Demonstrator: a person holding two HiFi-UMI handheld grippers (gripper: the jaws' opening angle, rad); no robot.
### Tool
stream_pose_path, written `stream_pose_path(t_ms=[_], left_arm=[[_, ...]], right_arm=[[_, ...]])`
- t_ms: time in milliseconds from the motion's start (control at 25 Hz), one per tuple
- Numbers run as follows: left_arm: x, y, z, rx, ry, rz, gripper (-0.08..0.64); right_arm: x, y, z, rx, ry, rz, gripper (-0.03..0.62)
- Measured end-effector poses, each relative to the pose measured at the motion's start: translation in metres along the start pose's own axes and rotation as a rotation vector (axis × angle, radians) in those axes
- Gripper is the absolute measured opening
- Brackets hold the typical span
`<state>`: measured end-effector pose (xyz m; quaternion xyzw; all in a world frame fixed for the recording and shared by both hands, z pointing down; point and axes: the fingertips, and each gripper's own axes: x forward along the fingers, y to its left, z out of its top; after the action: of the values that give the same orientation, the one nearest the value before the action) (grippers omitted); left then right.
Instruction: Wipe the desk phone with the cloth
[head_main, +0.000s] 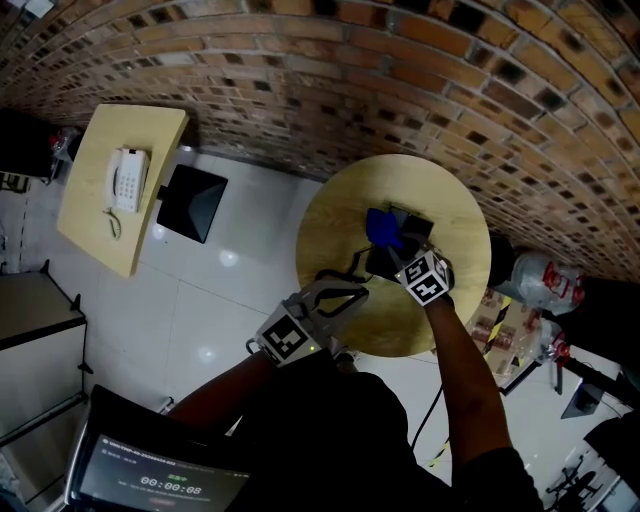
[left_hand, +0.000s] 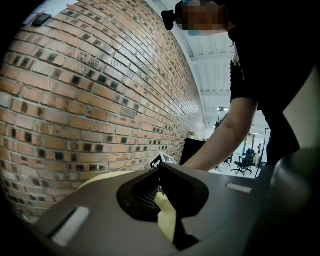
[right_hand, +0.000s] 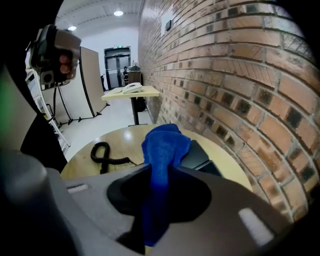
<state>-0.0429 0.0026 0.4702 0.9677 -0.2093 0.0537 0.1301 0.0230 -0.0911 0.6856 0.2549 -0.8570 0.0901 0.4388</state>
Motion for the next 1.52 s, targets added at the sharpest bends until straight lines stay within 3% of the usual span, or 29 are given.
stream_pose_path(t_ms=[400, 680, 920, 1080, 1320, 1520], left_arm=[[0.014, -0.011, -0.004, 0.000, 0.015, -0.026, -0.009], [0.016, -0.023, -0.005, 0.014, 0.014, -0.040, -0.008], [0.021, -0.035, -0.007, 0.021, 0.010, -0.058, -0.009], [0.023, -0.041, -0.007, 0.026, 0.018, -0.075, -0.008], [0.031, -0.047, -0.012, 0.018, 0.030, -0.106, -0.008], [0.030, -0.041, -0.020, 0.008, 0.051, -0.112, -0.009]], right_arm=[[0.007, 0.074, -0.035, 0.038, 0.032, 0.091, 0.086], [0.000, 0.090, -0.046, 0.063, 0.040, 0.123, 0.086], [-0.032, 0.056, -0.057, 0.198, -0.052, 0.020, 0.086], [-0.057, 0.009, -0.092, 0.340, -0.070, -0.100, 0.086], [-0.083, -0.049, -0.174, 0.528, 0.035, -0.236, 0.087], [-0.080, -0.064, -0.221, 0.660, 0.108, -0.251, 0.087]])
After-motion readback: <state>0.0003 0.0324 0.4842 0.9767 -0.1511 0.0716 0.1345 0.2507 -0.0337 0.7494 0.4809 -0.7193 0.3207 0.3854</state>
